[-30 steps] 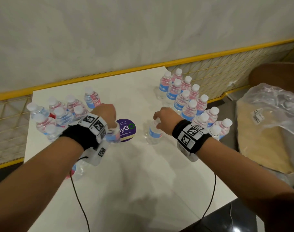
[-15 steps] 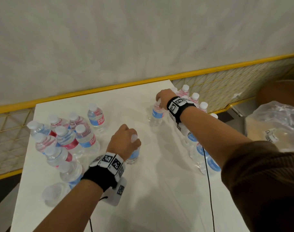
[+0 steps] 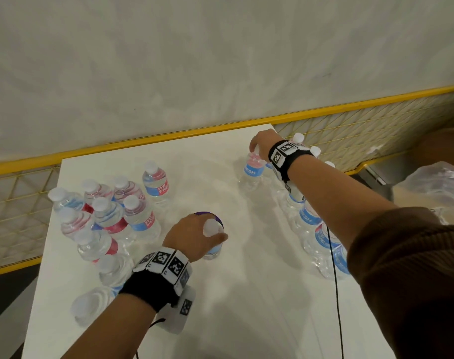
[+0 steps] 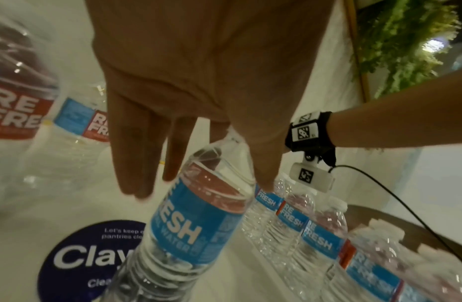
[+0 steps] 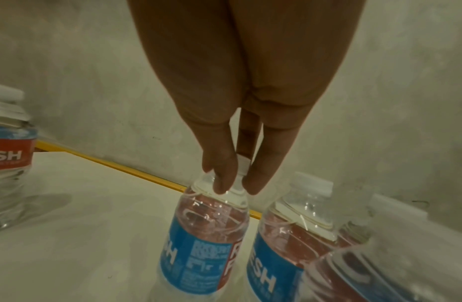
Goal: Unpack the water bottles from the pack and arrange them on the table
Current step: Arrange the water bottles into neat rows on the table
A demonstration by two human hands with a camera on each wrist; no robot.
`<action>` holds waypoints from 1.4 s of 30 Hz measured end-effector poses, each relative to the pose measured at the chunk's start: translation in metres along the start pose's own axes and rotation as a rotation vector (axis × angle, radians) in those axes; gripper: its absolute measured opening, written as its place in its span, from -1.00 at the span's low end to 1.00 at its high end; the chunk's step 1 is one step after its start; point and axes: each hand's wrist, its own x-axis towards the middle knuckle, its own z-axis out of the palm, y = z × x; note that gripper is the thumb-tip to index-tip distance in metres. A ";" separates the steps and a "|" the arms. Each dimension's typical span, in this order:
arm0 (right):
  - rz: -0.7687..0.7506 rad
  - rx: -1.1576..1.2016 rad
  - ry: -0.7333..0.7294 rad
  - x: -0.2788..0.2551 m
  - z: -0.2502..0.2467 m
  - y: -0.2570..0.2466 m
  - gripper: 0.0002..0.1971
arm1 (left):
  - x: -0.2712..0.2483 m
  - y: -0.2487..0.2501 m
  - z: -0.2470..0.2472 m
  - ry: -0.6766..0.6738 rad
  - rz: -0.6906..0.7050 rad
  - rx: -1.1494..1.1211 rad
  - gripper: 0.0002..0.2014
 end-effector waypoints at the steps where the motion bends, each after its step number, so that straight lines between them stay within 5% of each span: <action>1: -0.005 -0.009 -0.010 -0.003 -0.001 -0.001 -0.64 | 0.001 0.000 -0.001 -0.024 -0.003 -0.028 -0.52; 4: -0.043 -0.062 0.104 -0.029 -0.003 -0.015 -0.57 | 0.009 0.001 -0.003 -0.013 -0.055 -0.086 -0.52; 6: -0.202 0.012 0.144 -0.057 0.003 -0.032 -0.50 | 0.014 0.002 -0.003 -0.001 -0.087 -0.085 -0.59; 8: -0.423 0.122 -0.045 -0.090 0.016 -0.050 -0.43 | 0.017 0.004 -0.006 0.015 -0.094 -0.088 -0.68; 11: -0.563 0.231 -0.278 -0.131 0.040 -0.071 -0.30 | 0.019 0.011 -0.012 0.052 -0.124 -0.229 -0.51; 15: -0.466 0.287 -0.116 -0.135 0.063 -0.072 -0.41 | 0.025 0.018 -0.015 -0.037 -0.124 -0.412 -0.62; 18: -0.375 0.261 -0.082 -0.137 0.073 -0.052 -0.46 | 0.020 0.014 -0.027 -0.047 -0.119 -0.430 -0.44; 21: -0.275 0.267 -0.045 -0.139 0.076 -0.030 -0.44 | 0.011 -0.007 -0.052 0.153 -0.057 -0.069 -0.52; 23: -0.199 0.268 -0.022 -0.138 0.073 -0.020 -0.44 | 0.009 -0.031 -0.070 0.234 -0.135 0.242 -0.48; 26: -0.091 0.266 0.016 -0.135 0.068 -0.009 -0.50 | 0.010 -0.066 -0.087 0.103 -0.332 0.486 -0.35; 30: -0.015 0.255 0.038 -0.120 0.057 -0.001 -0.52 | 0.012 -0.088 -0.085 0.033 -0.319 0.407 -0.28; 37: 0.062 0.198 0.058 -0.091 0.037 0.000 -0.53 | 0.019 -0.082 -0.078 0.124 -0.295 0.366 -0.69; 42: 0.103 0.187 0.079 -0.081 0.030 -0.005 -0.54 | 0.018 -0.082 -0.080 0.125 -0.294 0.355 -0.65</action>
